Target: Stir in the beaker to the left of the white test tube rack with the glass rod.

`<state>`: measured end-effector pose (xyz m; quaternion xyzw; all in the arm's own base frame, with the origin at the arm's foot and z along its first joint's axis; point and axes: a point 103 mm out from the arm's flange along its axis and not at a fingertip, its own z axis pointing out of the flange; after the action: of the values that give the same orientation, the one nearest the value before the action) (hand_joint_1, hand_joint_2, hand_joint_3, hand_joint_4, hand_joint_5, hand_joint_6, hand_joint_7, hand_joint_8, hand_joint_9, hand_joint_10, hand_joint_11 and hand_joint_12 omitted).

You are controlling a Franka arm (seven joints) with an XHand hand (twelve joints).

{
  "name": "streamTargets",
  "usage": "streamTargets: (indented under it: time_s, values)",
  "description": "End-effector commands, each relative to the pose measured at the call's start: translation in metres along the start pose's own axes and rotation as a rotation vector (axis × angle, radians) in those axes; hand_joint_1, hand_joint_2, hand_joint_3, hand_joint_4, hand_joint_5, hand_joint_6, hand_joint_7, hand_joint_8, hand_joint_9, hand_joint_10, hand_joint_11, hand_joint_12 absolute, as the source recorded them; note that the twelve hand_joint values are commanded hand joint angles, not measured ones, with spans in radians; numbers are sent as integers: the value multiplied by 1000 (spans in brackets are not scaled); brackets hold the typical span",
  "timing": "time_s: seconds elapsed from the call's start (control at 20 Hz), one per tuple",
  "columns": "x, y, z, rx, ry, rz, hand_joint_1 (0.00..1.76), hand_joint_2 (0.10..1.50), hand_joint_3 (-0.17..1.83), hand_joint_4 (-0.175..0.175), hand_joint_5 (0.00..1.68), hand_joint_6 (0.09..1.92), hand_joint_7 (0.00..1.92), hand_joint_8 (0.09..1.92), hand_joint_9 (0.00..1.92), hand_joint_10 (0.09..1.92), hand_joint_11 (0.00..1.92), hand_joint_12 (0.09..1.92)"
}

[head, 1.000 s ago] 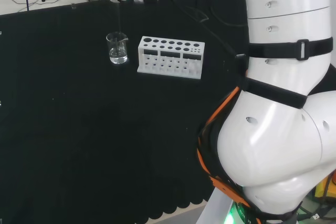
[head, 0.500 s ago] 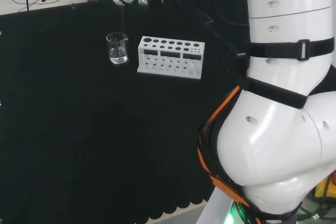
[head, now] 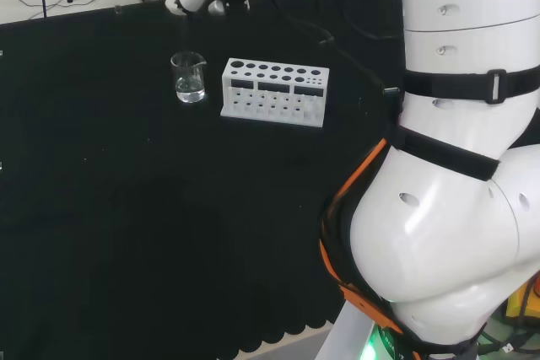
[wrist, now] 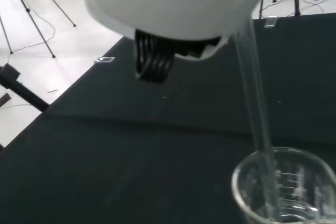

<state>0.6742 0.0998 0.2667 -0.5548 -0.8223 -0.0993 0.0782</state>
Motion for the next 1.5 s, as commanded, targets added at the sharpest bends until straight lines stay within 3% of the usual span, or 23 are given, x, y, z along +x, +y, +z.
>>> streamTargets:
  time_s: [0.05,0.5,0.9,1.2,1.5]
  values:
    - [21,25,11,0,12,-28,1232,395,1047,-175,1409,630,1647,804,1882,712,1496,1094]
    - [-20,33,3,-13,0,27,1232,395,1047,-175,1409,630,1648,804,1884,711,1497,1094]
    - [-45,14,-8,-22,-13,82,1232,395,1048,-175,1408,630,1648,804,1885,710,1497,1094]
    - [-30,0,-7,-14,-5,82,1232,395,1047,-175,1408,631,1648,804,1886,709,1498,1094]
    - [5,13,7,7,5,35,1232,395,1047,-175,1408,631,1648,805,1889,708,1498,1094]
